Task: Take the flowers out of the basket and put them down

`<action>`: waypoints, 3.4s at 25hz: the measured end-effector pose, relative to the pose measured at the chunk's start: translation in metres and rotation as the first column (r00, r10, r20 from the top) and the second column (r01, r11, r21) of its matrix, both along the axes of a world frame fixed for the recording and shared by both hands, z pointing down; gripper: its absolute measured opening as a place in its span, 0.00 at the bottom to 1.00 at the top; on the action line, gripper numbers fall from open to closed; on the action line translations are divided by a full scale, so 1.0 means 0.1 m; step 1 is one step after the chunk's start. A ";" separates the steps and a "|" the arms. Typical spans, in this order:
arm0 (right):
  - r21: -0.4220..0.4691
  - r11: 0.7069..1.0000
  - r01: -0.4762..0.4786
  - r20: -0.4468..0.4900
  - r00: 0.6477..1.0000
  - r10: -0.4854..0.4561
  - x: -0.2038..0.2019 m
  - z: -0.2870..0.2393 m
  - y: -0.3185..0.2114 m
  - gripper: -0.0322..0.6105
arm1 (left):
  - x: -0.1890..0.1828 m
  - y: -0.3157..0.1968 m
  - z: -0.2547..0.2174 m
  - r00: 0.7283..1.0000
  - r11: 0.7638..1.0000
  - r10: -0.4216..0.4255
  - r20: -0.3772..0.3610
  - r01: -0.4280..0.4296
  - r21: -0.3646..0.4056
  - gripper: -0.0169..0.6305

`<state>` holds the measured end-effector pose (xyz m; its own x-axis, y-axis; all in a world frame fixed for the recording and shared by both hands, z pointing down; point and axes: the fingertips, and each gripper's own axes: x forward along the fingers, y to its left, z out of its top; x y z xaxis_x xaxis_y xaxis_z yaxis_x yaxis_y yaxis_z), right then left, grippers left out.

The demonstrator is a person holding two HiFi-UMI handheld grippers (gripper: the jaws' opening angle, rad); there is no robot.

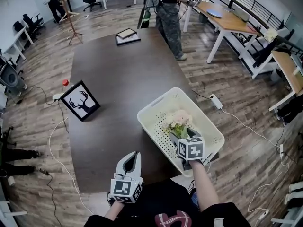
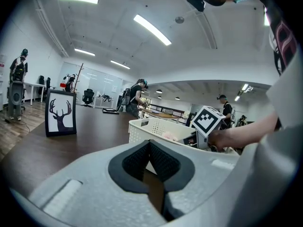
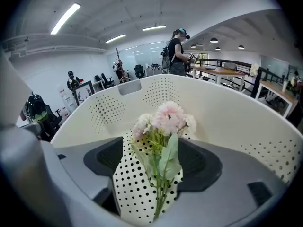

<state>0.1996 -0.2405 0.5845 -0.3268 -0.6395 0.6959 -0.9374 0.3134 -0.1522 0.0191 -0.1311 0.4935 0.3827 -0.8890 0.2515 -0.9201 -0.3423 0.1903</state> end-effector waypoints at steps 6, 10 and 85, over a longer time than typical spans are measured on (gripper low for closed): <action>-0.049 0.998 -0.026 -0.038 0.999 0.024 0.06 0.21 0.00 0.65 | 0.03 -0.01 0.01 1.000 1.000 0.008 0.013 -0.008 -0.006 0.04; -0.075 0.997 -0.029 -0.057 0.998 0.025 0.07 0.32 0.01 0.66 | 0.04 -0.01 0.03 1.000 1.000 0.012 0.021 -0.011 -0.009 0.04; -0.075 0.996 -0.051 -0.101 0.994 0.043 0.10 0.38 -0.08 0.14 | -0.08 0.00 -0.04 0.999 0.999 -0.043 0.022 0.042 0.020 0.04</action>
